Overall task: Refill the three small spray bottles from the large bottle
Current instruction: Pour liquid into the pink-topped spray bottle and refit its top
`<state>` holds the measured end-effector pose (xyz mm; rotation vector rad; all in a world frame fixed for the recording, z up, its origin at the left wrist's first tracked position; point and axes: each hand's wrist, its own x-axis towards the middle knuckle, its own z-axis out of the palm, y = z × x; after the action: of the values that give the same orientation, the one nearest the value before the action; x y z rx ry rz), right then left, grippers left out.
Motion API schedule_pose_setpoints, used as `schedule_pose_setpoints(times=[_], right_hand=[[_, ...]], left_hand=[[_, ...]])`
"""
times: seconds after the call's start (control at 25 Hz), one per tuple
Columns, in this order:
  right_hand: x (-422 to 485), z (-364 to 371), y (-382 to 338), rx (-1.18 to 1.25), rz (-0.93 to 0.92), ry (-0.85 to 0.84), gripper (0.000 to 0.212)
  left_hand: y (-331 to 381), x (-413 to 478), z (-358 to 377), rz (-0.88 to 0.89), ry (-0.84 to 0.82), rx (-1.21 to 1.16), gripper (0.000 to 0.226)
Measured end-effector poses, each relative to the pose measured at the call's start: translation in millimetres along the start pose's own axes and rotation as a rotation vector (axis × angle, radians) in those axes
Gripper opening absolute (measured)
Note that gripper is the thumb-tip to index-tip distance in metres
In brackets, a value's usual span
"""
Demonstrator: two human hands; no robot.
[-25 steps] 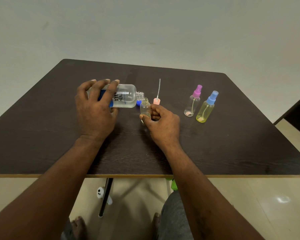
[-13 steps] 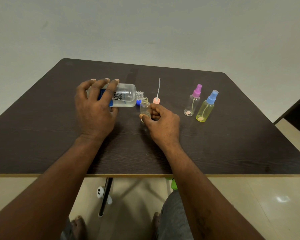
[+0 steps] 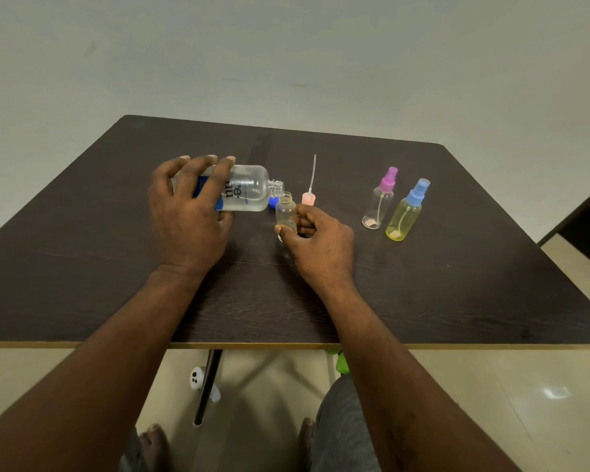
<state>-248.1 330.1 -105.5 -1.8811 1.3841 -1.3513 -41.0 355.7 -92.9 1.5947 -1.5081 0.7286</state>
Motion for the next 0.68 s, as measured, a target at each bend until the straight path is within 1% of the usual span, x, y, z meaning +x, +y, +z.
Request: schedule_pose_setpoints(times=[0.2,0.68], right_hand=[[0.8,0.8,0.9,-0.004,0.004,-0.012,0.041],[0.5,0.2,0.9,0.0,-0.004,-0.007,0.04]], left_hand=[[-1.0,0.8,0.2,-0.004,0.002,0.003,0.065],[-0.4,1.6,-0.2,-0.004,-0.006,-0.004,0.065]])
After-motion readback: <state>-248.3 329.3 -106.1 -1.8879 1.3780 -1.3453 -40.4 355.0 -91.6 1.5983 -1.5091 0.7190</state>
